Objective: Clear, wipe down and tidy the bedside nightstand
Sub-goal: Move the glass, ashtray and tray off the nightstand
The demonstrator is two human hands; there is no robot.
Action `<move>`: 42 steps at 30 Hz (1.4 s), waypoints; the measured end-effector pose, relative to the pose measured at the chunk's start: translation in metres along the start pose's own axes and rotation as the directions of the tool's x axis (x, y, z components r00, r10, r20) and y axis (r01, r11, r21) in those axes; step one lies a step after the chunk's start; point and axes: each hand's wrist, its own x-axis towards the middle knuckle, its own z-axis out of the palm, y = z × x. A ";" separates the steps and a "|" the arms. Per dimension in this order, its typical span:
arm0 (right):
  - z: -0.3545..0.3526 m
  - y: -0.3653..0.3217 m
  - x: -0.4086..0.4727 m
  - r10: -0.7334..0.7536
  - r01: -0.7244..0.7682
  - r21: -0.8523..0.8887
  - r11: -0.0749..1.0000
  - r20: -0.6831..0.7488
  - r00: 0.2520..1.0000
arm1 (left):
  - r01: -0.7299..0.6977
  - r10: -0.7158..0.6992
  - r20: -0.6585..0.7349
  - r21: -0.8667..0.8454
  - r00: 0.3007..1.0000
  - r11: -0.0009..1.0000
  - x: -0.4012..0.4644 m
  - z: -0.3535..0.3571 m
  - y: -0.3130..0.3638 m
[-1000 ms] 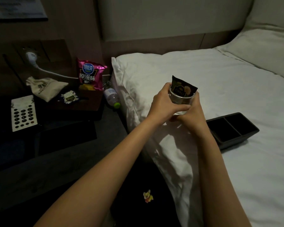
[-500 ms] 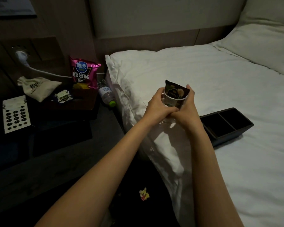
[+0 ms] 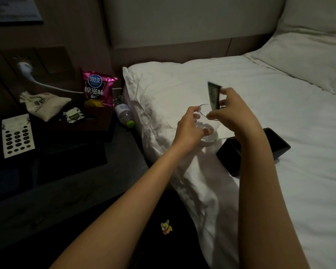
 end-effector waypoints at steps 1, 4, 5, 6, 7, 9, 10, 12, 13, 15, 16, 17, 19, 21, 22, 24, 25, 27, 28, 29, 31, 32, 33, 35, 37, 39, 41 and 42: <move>0.000 0.000 0.001 0.009 -0.009 0.011 1.000 0.011 1.000 | -0.001 0.001 -0.010 0.005 1.000 1.000 0.000 0.000 -0.001; 0.005 0.002 0.001 0.000 0.000 0.026 1.000 -0.017 1.000 | -0.003 0.003 -0.031 0.003 1.000 1.000 -0.001 0.000 -0.004; 0.007 0.002 0.001 -0.004 0.006 0.033 0.999 -0.048 0.999 | -0.006 0.007 -0.029 0.007 1.000 1.000 -0.001 -0.001 -0.005; 0.008 0.002 0.001 -0.013 0.016 0.032 0.999 -0.083 0.996 | -0.011 0.011 -0.025 0.011 1.000 1.000 -0.002 -0.001 -0.006; 0.010 0.002 0.002 -0.027 0.028 0.010 1.000 -0.110 0.994 | -0.013 0.014 -0.019 0.014 1.000 1.000 -0.002 -0.002 -0.006; 0.013 0.000 0.002 -0.067 0.059 -0.058 0.997 -0.141 0.988 | -0.013 0.013 -0.007 0.016 1.000 1.000 -0.002 -0.002 -0.006; 0.014 0.000 0.002 -0.088 0.077 -0.073 0.994 -0.158 0.984 | -0.014 0.014 -0.002 0.017 1.000 1.000 -0.002 -0.002 -0.007; 0.011 0.003 0.002 -0.136 0.127 -0.055 0.990 -0.216 0.967 | -0.029 0.028 0.007 0.029 1.000 0.999 -0.002 -0.004 -0.009; 0.005 0.004 0.001 -0.143 0.143 -0.019 0.990 -0.249 0.958 | -0.036 0.036 0.017 0.039 0.999 0.999 -0.003 -0.005 -0.010; -0.010 0.008 -0.002 -0.131 0.170 0.118 0.978 -0.284 0.950 | -0.037 0.033 0.049 0.072 0.998 0.997 -0.003 -0.007 -0.012; -0.020 0.012 -0.004 -0.119 0.180 0.212 0.960 -0.270 0.955 | -0.033 0.026 0.067 0.098 0.997 0.995 -0.004 -0.008 -0.013; -0.030 0.018 -0.007 -0.113 0.184 0.287 0.940 -0.248 0.962 | -0.032 0.021 0.082 0.136 0.996 0.990 -0.004 -0.008 -0.015; -0.049 0.030 -0.015 -0.117 0.181 0.343 0.922 -0.197 0.973 | -0.050 0.030 0.089 0.228 0.996 0.972 -0.006 -0.006 -0.018; -0.064 0.045 -0.026 -0.094 0.144 0.339 0.930 -0.161 0.983 | -0.066 0.047 0.073 0.273 0.996 0.960 -0.008 -0.002 -0.020; -0.069 0.052 -0.033 -0.073 0.124 0.354 0.927 -0.153 0.986 | -0.068 0.053 0.059 0.286 0.997 0.956 -0.009 0.000 -0.020; -0.074 0.064 -0.043 -0.043 0.101 0.397 0.912 -0.152 0.987 | -0.066 0.063 0.022 0.315 0.998 0.947 -0.010 0.004 -0.019; -0.073 0.069 -0.048 -0.034 0.094 0.398 0.913 -0.154 0.988 | -0.065 0.068 0.001 0.327 0.998 0.943 -0.010 0.006 -0.019; -0.068 0.077 -0.054 -0.023 0.075 0.383 0.921 -0.139 0.990 | -0.054 0.071 -0.040 0.330 0.997 0.942 -0.011 0.010 -0.018; -0.065 0.081 -0.055 -0.016 0.061 0.376 0.925 -0.121 0.992 | -0.047 0.069 -0.057 0.324 0.996 0.945 -0.012 0.011 -0.017; -0.062 0.084 -0.056 -0.009 0.048 0.365 0.930 -0.108 0.994 | -0.045 0.071 -0.069 0.317 0.995 0.947 -0.012 0.012 -0.017; -0.058 0.087 -0.056 0.003 0.034 0.364 0.931 -0.099 0.995 | -0.049 0.078 -0.086 0.300 0.993 0.953 -0.013 0.014 -0.016; -0.057 0.090 -0.055 0.005 0.038 0.374 0.927 -0.113 0.994 | -0.051 0.080 -0.090 0.288 0.993 0.956 -0.013 0.015 -0.014; -0.056 0.092 -0.054 0.001 0.053 0.381 0.923 -0.141 0.990 | -0.050 0.079 -0.096 0.277 0.992 0.959 -0.014 0.017 -0.013; -0.053 0.095 -0.054 -0.010 0.096 0.420 0.903 -0.203 0.979 | -0.048 0.079 -0.106 0.265 0.991 0.963 -0.014 0.020 -0.012; -0.049 0.095 -0.055 -0.029 0.141 0.454 0.880 -0.243 0.969 | -0.050 0.078 -0.099 0.258 0.992 0.965 -0.014 0.023 -0.011; -0.044 0.096 -0.056 -0.057 0.181 0.434 0.883 -0.283 0.957 | -0.053 0.078 -0.087 0.254 0.993 0.966 -0.014 0.024 -0.013; -0.039 0.100 -0.055 -0.091 0.207 0.342 0.917 -0.327 0.941 | -0.059 0.081 -0.087 0.235 0.993 0.970 -0.017 0.025 -0.016; -0.037 0.102 -0.055 -0.107 0.205 0.272 0.940 -0.333 0.937 | -0.061 0.082 -0.089 0.218 0.993 0.974 -0.018 0.025 -0.018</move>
